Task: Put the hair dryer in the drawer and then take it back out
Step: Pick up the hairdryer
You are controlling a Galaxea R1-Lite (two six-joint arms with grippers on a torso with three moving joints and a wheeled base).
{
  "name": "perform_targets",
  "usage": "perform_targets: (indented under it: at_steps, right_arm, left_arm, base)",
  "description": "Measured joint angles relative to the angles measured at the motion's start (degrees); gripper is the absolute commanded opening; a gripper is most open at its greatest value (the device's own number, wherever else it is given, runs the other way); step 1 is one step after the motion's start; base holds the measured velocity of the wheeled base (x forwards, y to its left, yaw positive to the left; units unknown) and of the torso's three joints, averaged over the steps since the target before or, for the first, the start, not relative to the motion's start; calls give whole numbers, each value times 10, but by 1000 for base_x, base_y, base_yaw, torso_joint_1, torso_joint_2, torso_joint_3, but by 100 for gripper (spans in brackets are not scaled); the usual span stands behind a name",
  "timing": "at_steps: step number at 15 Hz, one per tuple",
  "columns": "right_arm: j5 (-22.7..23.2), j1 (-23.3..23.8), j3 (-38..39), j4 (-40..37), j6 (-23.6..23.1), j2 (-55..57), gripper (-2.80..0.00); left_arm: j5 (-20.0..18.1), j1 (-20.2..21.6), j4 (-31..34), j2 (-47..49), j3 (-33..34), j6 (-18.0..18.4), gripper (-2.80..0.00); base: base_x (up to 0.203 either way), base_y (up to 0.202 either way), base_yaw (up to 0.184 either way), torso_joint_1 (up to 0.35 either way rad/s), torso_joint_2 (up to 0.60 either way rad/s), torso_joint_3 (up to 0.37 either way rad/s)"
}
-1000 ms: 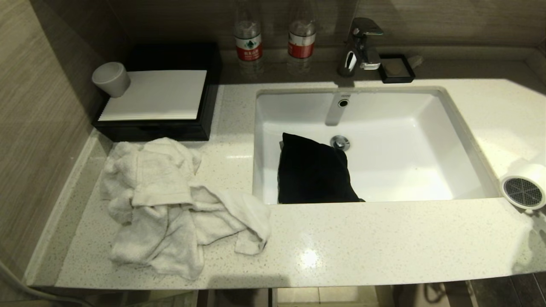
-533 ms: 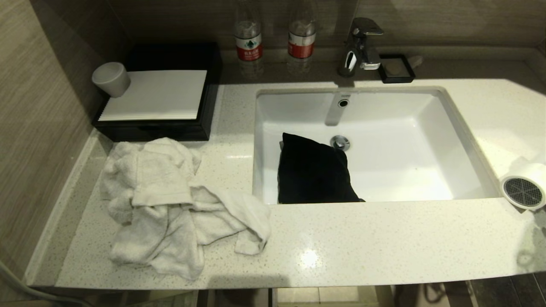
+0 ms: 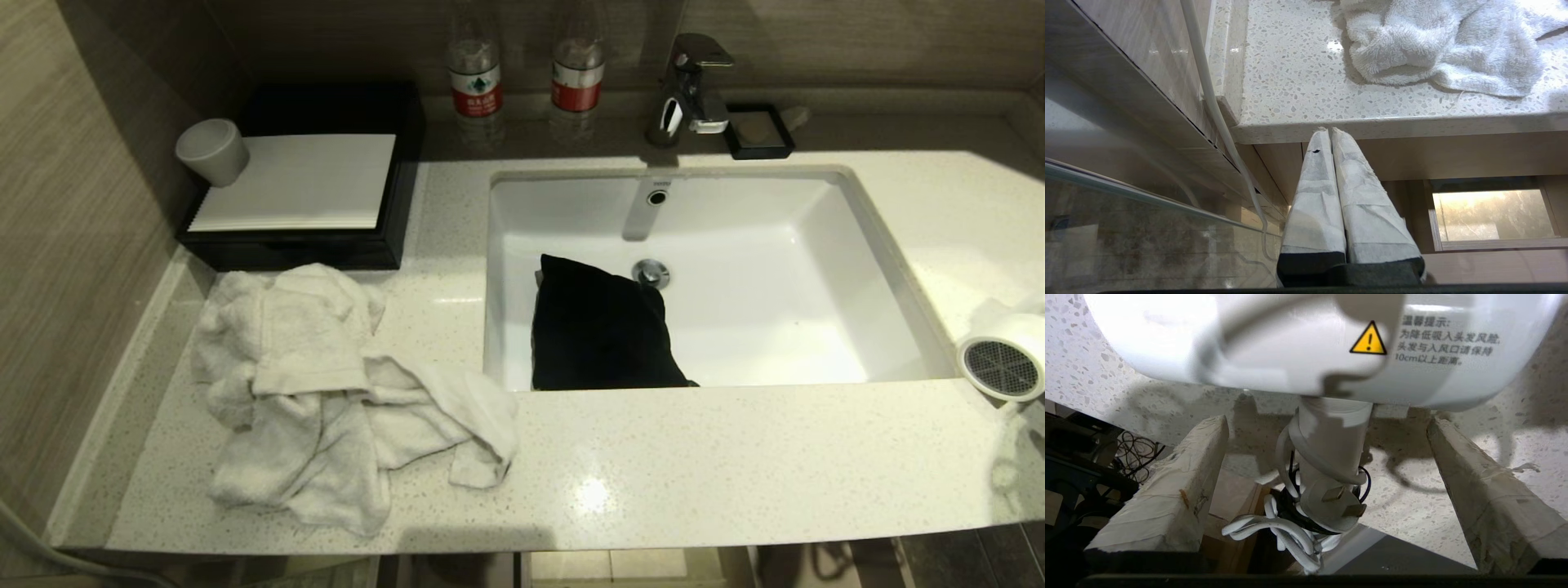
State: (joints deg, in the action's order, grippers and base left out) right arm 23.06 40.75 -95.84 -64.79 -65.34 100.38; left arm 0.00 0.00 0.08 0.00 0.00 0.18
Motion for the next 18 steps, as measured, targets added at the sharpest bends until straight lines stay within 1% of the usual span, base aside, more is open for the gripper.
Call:
perform_targets:
  at_steps: [4, 10, 18]
  right_arm:
    - [-8, -12, 1, 18, -1, 8, 0]
    - [-32, -24, 2, 44, -1, 20, 0]
    - [-34, -38, 1, 63, 0, 35, 0]
  left_arm:
    - [0, 0, 0, 0, 0, 0, -280]
    - [0, 0, 0, 0, 0, 0, -280]
    - [0, 0, 0, 0, 0, 0, -280]
  base:
    - [0, 0, 0, 0, 0, 0]
    - [0, 0, 0, 0, 0, 0]
    - [0, 0, 0, 0, 0, 0]
